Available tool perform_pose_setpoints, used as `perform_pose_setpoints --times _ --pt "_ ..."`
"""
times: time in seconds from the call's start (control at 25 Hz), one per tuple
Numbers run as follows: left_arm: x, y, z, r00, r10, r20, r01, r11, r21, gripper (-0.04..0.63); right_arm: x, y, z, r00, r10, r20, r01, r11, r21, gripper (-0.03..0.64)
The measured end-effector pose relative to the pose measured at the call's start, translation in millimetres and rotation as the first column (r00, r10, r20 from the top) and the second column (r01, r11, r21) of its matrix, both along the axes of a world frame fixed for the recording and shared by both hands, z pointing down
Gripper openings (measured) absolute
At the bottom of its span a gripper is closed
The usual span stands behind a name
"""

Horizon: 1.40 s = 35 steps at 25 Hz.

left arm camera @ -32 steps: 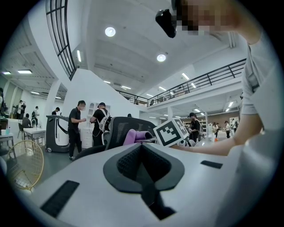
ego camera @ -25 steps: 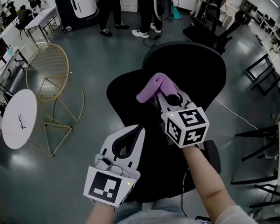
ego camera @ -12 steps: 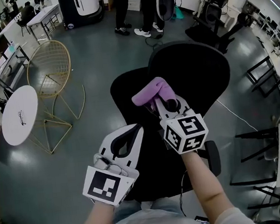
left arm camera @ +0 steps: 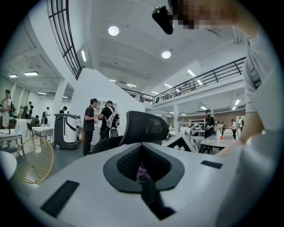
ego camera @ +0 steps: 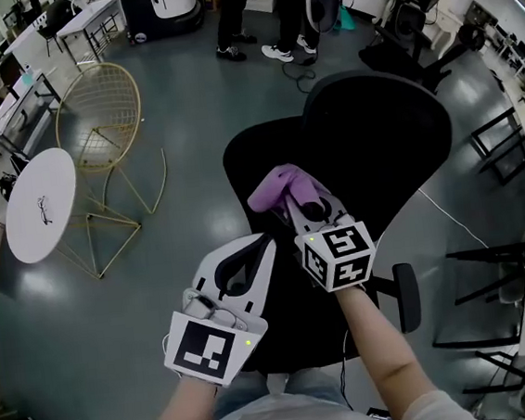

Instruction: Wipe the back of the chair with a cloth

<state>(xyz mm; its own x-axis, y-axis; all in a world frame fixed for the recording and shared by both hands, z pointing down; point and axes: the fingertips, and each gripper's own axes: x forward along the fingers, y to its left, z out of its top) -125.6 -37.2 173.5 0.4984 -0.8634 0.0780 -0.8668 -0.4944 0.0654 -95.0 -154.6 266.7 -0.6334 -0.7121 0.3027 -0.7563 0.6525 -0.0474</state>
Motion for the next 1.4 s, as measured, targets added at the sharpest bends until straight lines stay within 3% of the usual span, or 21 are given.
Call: perform_pose_setpoints --times 0.68,1.0,1.4 --pt "-33 -6 8 1.0 -0.021 -0.013 0.021 1.0 -0.018 0.013 -78 -25 7 0.997 -0.051 -0.053 0.051 0.999 0.007 0.044" --pt "-34 -11 11 1.0 -0.024 -0.018 0.024 0.999 -0.029 0.014 -43 -45 13 0.998 0.053 -0.015 -0.053 0.998 -0.026 0.044" --pt "-4 -20 21 1.0 0.011 -0.018 -0.012 0.999 -0.041 0.012 7 -68 18 0.99 0.138 -0.001 -0.138 0.99 -0.026 0.044"
